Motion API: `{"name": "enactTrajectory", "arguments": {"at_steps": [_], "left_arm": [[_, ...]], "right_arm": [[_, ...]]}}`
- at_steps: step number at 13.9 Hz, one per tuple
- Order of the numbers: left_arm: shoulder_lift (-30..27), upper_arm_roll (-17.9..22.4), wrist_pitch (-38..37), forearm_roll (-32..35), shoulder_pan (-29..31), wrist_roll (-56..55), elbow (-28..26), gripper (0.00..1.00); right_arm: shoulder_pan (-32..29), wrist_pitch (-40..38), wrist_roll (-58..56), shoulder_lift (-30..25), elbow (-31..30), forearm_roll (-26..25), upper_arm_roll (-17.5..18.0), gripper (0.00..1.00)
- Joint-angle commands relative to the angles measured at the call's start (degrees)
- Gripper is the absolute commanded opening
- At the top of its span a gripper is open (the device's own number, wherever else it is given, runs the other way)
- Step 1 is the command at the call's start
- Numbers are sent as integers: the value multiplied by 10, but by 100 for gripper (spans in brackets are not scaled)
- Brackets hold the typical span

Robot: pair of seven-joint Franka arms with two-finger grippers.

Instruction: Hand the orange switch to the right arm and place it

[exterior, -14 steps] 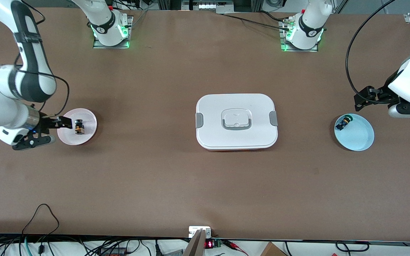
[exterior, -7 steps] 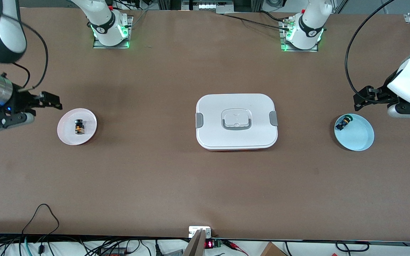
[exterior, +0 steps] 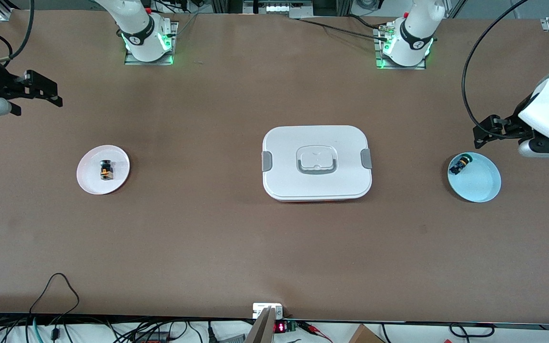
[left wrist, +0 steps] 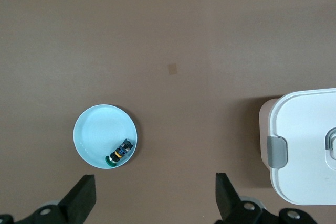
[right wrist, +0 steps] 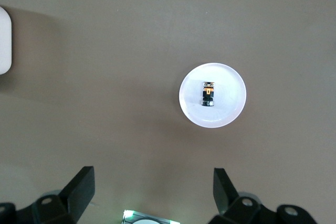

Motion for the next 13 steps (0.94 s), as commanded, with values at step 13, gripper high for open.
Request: {"name": "enactTrajectory", "arguments": {"at_steps": [13], "left_arm": [[3,0,-11,7,-2,11,12,100]], "right_arm": [[21,10,14,-7,-12,-14,0,100]]}}
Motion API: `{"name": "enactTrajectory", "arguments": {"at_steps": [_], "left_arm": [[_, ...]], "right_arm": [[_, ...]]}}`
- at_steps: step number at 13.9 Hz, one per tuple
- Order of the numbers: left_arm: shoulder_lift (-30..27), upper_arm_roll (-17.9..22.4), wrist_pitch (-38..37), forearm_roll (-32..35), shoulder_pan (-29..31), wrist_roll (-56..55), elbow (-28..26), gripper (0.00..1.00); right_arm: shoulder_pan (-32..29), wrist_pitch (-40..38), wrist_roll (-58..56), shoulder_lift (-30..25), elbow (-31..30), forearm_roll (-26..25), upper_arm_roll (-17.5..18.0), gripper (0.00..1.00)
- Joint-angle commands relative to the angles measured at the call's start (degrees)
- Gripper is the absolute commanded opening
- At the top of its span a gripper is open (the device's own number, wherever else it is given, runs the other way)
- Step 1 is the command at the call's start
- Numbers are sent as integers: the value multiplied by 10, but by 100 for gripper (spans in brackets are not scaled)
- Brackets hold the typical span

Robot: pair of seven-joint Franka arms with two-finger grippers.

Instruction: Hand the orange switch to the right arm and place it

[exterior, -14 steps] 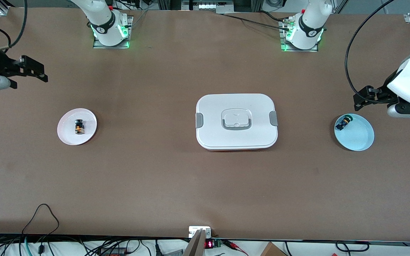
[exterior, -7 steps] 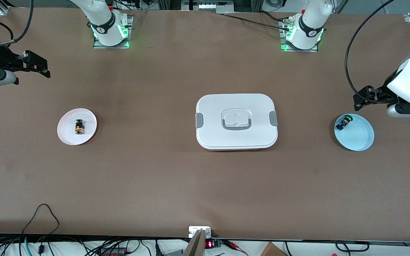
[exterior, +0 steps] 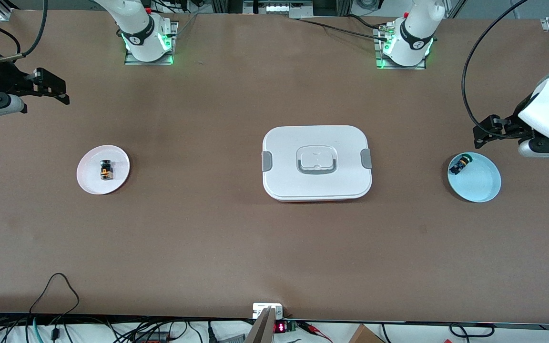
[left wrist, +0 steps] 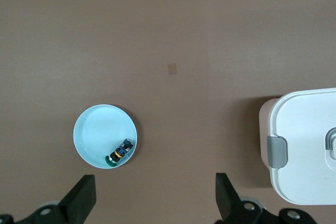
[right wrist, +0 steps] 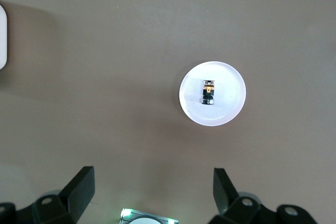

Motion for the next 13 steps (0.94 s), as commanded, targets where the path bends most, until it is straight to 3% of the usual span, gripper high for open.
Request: {"name": "enactTrajectory", "arguments": {"at_steps": [1,13], "left_arm": [[3,0,-11,7,-2,11,12,100],[3,0,-11,7,-3,11,12,100]], "right_arm": [[0,5,-1,-4,-5,2,-2,100],[-1,12,-4,1,-5,2,-2,100]]}}
